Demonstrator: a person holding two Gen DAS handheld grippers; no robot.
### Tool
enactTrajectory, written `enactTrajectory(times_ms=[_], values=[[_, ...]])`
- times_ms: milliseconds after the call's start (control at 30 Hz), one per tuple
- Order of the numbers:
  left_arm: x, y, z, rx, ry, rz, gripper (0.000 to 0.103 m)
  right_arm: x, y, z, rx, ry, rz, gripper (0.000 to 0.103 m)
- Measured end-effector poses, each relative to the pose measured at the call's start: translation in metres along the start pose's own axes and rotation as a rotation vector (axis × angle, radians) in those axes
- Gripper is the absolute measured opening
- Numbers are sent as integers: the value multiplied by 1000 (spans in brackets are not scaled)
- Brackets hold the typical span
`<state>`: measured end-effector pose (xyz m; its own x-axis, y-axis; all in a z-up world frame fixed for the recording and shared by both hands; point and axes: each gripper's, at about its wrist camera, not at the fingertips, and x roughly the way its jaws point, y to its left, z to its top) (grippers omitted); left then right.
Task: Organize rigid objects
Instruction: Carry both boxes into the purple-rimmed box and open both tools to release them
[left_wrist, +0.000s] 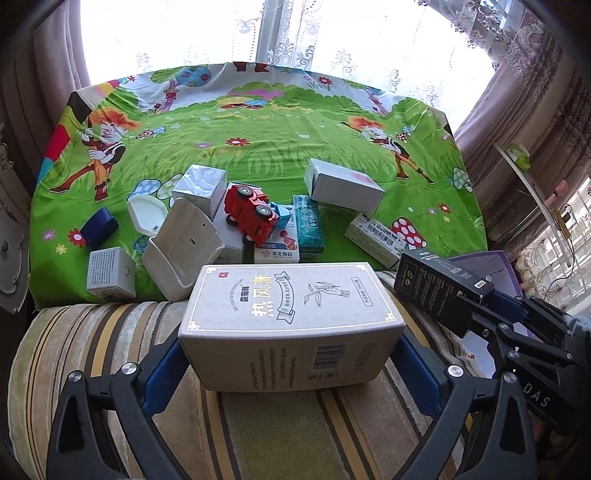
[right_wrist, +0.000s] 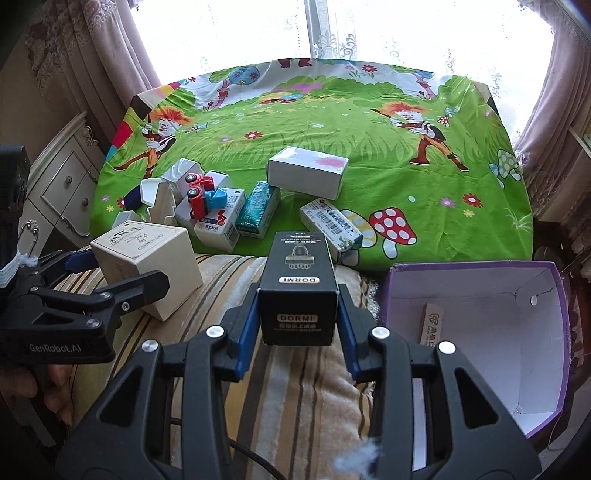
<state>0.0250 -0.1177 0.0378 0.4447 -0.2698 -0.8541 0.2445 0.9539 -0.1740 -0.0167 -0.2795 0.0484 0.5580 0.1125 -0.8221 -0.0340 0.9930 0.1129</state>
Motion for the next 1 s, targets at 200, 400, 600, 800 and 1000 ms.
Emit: enactTrajectory(times_ms=[200,400,600,800,1000], values=[[-4,-29,-2,68,-11,-44,101,-22,-41,-15,71,-17,-74,43],[-5,-65,-7,158,-8,-88,101,-38,-83,-36,147,-14,-143,43],[-4,-103,-11,255,2,-143,101,-52,-122,-53,222,-19,-215,43],[-2,-140,-15,351,17,-215,101,-66,-149,-61,273,-42,-294,43],[2,-174,-25,435,43,-300,101,-80,-172,-69,323,-59,-351,43]])
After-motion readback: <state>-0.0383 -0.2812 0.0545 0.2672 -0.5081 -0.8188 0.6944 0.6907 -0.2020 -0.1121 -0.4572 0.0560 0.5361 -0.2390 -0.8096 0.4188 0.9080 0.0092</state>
